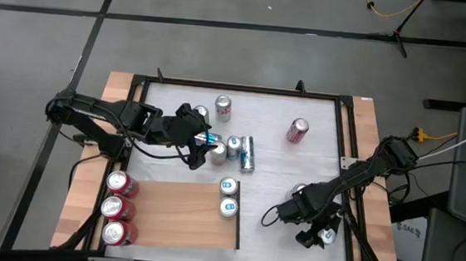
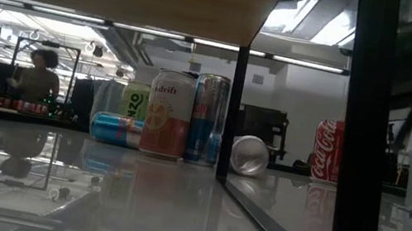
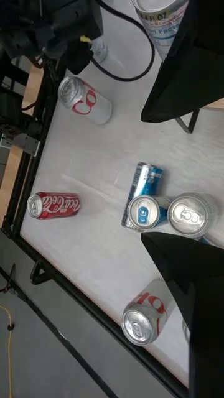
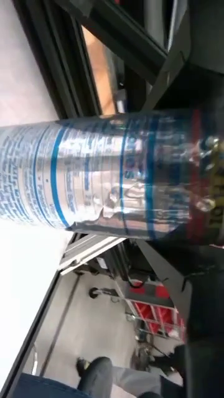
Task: Place canned beverage on shelf
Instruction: Put the blue soda can on the shelf aligned with the blue soda cans
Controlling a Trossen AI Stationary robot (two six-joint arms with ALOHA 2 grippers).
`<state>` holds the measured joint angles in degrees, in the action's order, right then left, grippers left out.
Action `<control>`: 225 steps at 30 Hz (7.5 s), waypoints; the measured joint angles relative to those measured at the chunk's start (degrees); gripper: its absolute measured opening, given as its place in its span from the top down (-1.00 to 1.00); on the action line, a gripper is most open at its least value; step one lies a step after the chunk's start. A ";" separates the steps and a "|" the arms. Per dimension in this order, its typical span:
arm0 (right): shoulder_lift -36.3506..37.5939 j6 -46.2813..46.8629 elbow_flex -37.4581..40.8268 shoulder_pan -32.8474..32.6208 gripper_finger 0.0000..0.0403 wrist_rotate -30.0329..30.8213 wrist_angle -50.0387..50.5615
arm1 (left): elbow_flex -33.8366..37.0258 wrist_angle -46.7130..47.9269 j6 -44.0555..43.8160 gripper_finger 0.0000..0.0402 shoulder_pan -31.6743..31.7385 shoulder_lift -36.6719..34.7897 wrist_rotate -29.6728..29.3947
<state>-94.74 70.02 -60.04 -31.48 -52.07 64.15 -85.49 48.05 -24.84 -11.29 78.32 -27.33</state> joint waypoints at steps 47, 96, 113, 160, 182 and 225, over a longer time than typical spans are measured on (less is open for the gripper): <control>0.09 -14.47 -31.11 -1.91 -0.33 45.09 24.99 | 0.02 -0.02 -0.59 -0.47 0.02 0.04 0.00; 0.37 -43.54 -27.87 -19.19 -0.33 54.56 17.79 | 0.02 -3.10 -2.08 -0.47 -2.51 0.04 -0.63; 0.31 -43.52 -21.30 -19.17 -0.33 52.95 14.92 | 0.02 -3.10 -2.03 -0.47 -2.51 0.04 -0.63; 0.35 31.10 -18.54 -19.10 -0.14 50.62 10.74 | 0.02 -3.10 -2.10 -0.47 -2.51 0.04 -0.63; 0.33 48.65 -18.52 -19.10 -0.15 49.92 10.77 | 0.02 -3.10 -1.57 -0.47 -2.51 0.06 -0.63; 0.35 40.26 -24.44 -19.12 -0.71 54.11 15.91 | 0.02 -3.08 -1.57 -0.47 -2.50 0.05 -0.62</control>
<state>-94.39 110.28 -84.49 -50.61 2.03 80.06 -85.47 44.97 -26.41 -13.79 78.38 -27.96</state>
